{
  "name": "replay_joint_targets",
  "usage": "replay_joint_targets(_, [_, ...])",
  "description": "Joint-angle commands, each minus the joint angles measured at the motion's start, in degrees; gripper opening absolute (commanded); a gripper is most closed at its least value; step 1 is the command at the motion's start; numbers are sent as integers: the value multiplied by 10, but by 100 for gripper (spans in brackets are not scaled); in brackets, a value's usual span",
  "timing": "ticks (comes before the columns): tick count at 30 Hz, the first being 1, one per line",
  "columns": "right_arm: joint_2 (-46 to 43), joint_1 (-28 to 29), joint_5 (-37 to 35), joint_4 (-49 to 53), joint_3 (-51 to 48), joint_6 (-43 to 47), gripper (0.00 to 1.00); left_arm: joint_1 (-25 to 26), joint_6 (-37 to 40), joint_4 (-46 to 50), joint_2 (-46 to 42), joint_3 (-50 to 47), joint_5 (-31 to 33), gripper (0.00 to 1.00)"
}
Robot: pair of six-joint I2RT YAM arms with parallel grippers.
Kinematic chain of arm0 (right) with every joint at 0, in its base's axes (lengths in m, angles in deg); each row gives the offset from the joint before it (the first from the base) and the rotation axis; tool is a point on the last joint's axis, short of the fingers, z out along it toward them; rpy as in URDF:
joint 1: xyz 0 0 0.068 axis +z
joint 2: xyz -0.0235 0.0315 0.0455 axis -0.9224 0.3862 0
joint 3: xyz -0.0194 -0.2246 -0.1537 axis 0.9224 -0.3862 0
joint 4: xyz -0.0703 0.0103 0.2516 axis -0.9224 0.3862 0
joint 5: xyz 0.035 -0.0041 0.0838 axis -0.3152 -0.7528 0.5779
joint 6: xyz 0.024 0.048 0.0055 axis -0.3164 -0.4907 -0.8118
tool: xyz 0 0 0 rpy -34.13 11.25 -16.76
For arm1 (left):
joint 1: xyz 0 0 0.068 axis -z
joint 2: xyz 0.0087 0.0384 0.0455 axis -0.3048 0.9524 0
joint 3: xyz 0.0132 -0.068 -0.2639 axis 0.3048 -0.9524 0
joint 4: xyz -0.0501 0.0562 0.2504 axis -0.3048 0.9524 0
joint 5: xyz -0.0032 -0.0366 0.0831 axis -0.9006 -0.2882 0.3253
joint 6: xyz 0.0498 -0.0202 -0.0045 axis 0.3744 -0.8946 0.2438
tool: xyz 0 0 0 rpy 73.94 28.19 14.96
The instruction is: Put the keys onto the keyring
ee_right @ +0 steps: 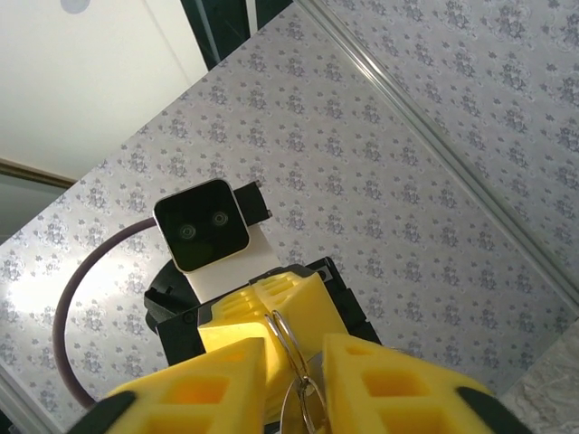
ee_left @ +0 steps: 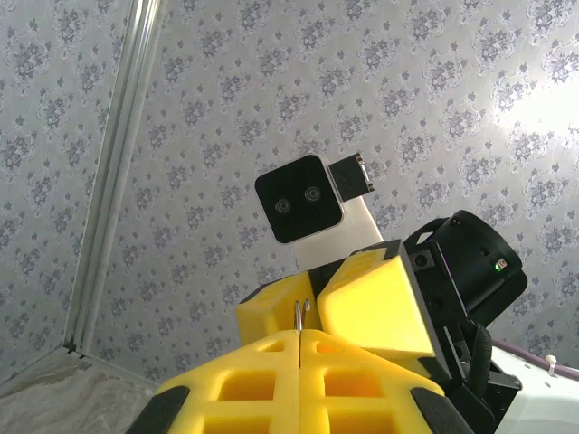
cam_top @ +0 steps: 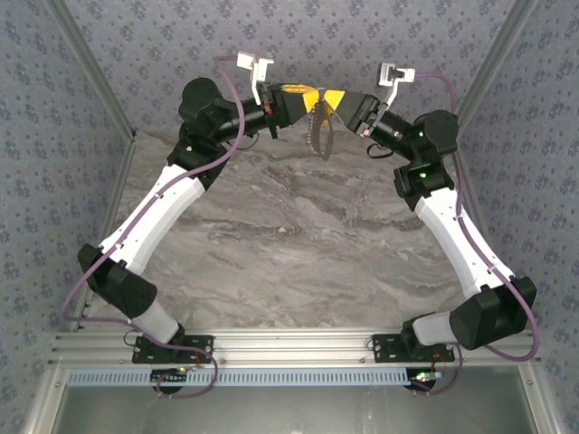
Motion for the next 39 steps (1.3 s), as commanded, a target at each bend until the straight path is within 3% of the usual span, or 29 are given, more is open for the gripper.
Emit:
replay_joint_targets(1, [3, 5, 14, -17, 19, -3, 19, -5, -6, -37, -3, 8, -8, 0])
replay_joint_targets(15, [21, 9, 13, -24, 38, -6, 17, -6, -10, -37, 3, 7, -15, 0])
replay_joint_targets(23, [29, 5, 16, -30, 43, -13, 0, -9, -12, -37, 6, 10, -18, 0])
replay_joint_targets(30, [28, -9, 15, -48, 32, -32, 0, -15, -6, -12, 9, 18, -17, 0])
replay_joint_targets(39, [8, -45, 38, 32, 13, -3, 0, -48, 50, 82, -2, 39, -9, 36])
